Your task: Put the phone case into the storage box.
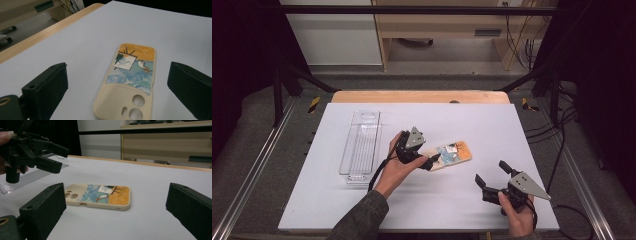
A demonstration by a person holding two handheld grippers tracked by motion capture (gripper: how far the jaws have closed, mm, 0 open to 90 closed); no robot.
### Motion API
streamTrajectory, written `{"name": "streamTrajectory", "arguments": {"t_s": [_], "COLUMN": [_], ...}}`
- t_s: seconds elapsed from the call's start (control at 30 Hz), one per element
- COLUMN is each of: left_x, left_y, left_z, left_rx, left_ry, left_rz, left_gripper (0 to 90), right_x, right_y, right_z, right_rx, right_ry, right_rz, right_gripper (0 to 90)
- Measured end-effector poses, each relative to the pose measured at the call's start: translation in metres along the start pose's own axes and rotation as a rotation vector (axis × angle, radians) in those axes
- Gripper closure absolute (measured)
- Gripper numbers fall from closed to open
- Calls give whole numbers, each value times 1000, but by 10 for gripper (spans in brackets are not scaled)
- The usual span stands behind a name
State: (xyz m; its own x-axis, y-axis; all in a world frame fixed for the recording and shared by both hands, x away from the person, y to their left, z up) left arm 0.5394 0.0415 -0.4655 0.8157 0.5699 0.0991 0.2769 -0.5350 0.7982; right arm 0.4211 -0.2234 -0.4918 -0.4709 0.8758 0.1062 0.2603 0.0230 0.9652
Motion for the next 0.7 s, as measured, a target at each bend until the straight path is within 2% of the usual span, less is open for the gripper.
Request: {"name": "streamTrajectory", "arguments": {"t_s": [0.23,0.37,0.53,0.7], "left_x": [0,-2,-1,-1], "left_y": [-5,-9,-14,-18], "left_z": [9,16,26,32], "left_rx": [27,54,84,105], "left_ry": [-9,-13,-33,-42], "left_rz": [6,29,12,14], "left_gripper": [29,30,30,33], "right_x": [0,1,1,1], "right_y": [-1,0,-1,-1], "right_z": [1,2,2,2], "right_rx": [3,3,5,3], "right_ry": [1,5,4,5], "right_rz": [2,-4,0,4], "right_gripper": [29,28,28,28]}}
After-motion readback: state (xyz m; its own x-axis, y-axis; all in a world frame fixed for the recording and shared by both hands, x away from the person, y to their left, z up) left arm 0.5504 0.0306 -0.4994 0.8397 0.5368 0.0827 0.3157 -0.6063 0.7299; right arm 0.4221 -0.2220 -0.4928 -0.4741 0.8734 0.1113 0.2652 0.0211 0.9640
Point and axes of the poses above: each handheld gripper's, and its own axes: z roughly forward along the jaws, y roughly out of its top, x roughly to its left, the point moved 4 cm from there along z, roughly forward along the jaws, and after that the axes turned 6 degrees about x, right-handed, at the moved point
